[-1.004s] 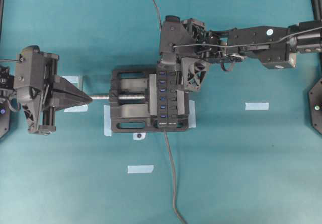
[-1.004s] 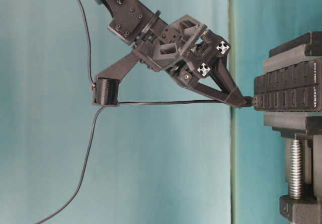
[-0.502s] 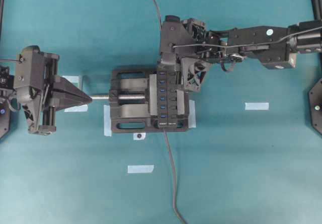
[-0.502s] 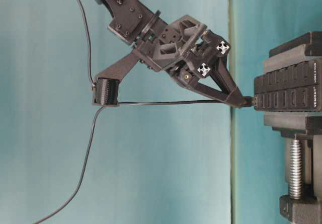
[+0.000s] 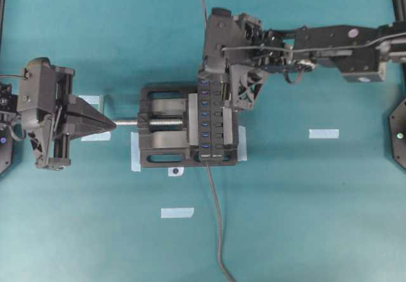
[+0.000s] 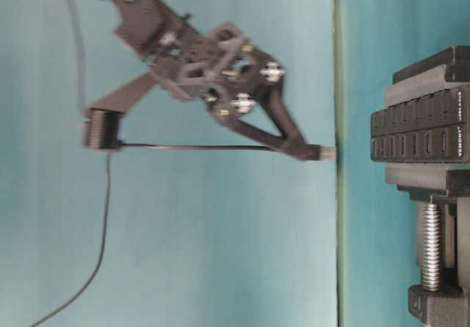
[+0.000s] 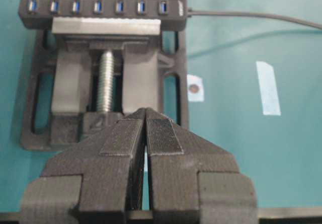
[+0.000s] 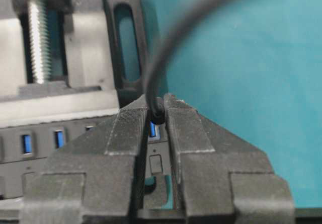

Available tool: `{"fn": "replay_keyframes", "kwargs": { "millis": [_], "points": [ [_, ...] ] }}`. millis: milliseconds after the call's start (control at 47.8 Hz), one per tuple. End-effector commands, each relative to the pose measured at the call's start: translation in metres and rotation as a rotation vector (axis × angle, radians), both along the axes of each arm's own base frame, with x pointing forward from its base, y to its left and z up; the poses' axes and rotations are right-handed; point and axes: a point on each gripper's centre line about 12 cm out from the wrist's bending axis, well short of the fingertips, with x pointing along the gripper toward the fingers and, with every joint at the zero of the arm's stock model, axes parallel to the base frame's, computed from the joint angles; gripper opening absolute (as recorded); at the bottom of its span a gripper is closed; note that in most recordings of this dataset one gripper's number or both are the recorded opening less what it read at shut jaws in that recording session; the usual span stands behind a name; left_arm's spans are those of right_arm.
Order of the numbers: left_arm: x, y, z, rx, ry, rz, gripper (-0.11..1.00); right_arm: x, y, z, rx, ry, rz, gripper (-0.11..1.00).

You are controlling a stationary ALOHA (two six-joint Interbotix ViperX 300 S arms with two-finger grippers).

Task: Insert the USB into the second port from the front of the fixed hub.
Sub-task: 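Pull the USB plug out of the hub with the right gripper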

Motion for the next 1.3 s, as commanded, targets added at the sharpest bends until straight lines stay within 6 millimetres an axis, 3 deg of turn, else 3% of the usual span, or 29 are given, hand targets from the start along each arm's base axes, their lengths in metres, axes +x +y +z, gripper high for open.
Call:
{"fn": "replay_keyframes", "kwargs": {
  "millis": [0,314,565,1276],
  "points": [
    [0.005,0.0,0.01,0.0,-0.035,-0.001,0.0,0.003,0.003,0.029,-0.006,-0.062,0.002,0.07],
    [0.005,0.0,0.01,0.0,-0.035,-0.001,0.0,-0.001,0.013,0.041,0.001,-0.063,0.017,0.07],
    [0.004,0.0,0.01,0.001,-0.034,-0.002,0.0,-0.002,0.016,0.039,0.004,-0.05,0.022,0.07],
    [0.004,0.0,0.01,0.0,-0.034,-0.001,0.0,0.001,0.046,0.033,0.06,-0.039,0.069,0.06]
  ]
}}
